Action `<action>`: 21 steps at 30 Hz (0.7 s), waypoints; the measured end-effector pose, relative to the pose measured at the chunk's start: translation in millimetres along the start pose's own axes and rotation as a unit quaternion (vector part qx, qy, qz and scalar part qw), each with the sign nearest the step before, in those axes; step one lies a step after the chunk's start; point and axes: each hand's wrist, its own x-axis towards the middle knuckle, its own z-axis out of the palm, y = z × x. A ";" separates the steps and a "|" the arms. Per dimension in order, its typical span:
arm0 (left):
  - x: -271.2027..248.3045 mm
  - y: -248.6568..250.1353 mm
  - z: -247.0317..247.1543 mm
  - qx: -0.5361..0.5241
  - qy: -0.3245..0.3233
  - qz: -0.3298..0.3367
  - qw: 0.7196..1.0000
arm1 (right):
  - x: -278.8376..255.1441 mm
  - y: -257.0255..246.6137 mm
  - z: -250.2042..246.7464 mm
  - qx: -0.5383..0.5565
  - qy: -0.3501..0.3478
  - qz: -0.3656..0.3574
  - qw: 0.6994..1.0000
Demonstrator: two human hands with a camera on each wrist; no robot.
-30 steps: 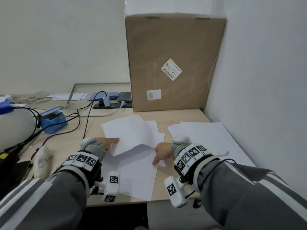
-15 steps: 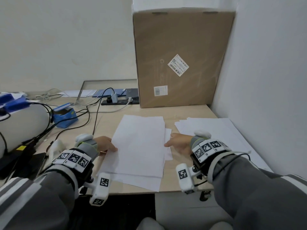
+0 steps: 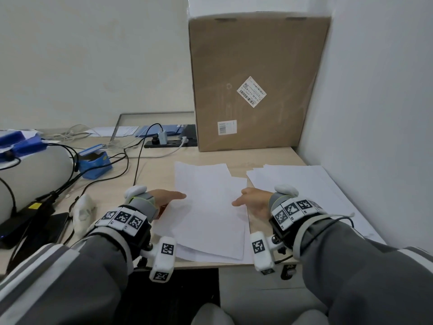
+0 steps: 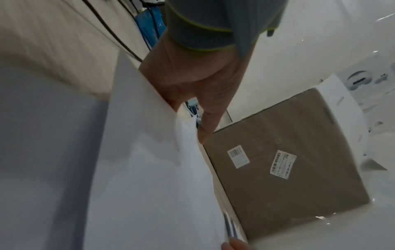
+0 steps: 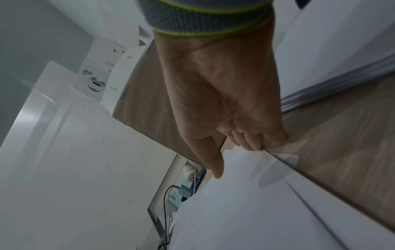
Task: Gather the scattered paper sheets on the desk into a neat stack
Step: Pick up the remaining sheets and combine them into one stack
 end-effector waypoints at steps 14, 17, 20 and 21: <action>-15.3 2.2 11.3 -0.080 -0.015 0.220 0.972 | 0.2 9.5 -0.4 0.174 0.016 -0.088 0.981; -32.3 15.6 2.7 -0.168 -0.056 0.293 0.940 | 2.5 8.3 -10.5 0.235 0.071 -0.130 0.961; -49.0 37.8 -10.8 -0.210 -0.089 0.353 0.908 | -27.9 -25.7 -18.4 0.257 0.032 -0.222 0.940; -54.2 47.5 -16.1 -0.222 -0.087 0.370 0.898 | -36.9 -40.1 -23.0 0.252 0.047 -0.259 0.931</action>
